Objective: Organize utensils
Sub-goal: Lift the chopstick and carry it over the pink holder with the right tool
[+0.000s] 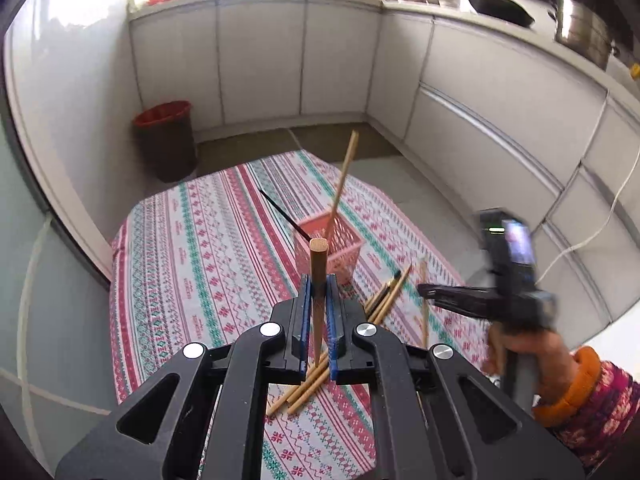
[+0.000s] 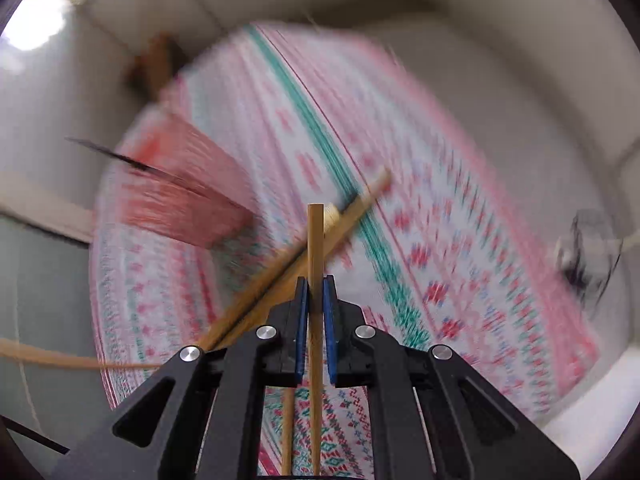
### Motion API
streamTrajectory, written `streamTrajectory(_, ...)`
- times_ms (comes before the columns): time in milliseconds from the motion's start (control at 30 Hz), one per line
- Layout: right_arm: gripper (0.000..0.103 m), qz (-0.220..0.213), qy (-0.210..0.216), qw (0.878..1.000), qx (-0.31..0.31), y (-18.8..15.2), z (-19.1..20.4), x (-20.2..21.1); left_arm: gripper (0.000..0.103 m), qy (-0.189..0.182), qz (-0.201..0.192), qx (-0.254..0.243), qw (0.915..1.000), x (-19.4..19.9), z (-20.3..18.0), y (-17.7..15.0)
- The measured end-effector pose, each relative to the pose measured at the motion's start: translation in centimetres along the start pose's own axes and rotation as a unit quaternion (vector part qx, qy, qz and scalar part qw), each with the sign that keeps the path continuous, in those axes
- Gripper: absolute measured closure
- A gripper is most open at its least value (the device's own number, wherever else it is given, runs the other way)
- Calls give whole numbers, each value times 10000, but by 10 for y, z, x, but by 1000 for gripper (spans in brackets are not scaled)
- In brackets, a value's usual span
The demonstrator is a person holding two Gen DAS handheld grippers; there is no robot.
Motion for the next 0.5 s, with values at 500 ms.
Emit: streamTrajectory(500,96,-1937,1113,9735,489,49,56,199,97,76,-1237,900,9882,48,17,66)
Point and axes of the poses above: each gripper's, at about its wrist camera, not at the fingertips, and x roughly against the way its jaws point, z to its left, y to its top, the point moved 3 cm from there along -x, roughly the way its jaws point, and after that the axes turned 10 degrees about -x, right-handed, at the moved point
